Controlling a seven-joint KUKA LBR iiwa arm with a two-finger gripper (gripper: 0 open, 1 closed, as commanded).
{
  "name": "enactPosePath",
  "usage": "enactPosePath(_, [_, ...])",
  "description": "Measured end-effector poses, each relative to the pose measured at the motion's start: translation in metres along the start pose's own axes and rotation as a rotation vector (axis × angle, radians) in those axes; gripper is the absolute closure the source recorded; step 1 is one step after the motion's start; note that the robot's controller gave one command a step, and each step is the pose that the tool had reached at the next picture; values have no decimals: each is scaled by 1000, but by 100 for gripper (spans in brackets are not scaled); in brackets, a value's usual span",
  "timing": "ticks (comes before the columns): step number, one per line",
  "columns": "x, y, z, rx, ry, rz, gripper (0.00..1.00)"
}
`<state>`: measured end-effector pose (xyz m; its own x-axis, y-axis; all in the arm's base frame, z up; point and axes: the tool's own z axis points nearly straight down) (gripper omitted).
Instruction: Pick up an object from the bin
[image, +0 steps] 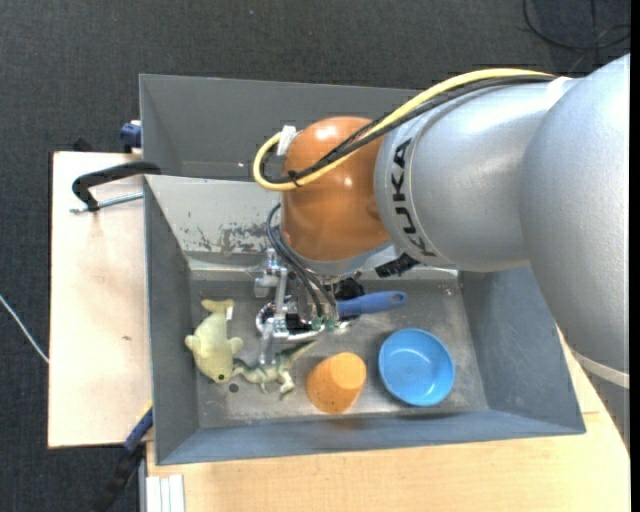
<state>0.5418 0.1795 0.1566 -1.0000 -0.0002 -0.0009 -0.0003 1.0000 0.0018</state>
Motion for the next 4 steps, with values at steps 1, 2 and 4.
enactPosePath(1, [-24,-67,16,5,0,-69,0])
enactPosePath(2, [-59,-80,26,0,-6,-68,0])
enactPosePath(4, [-60,-80,83,-1,-6,-229,0])
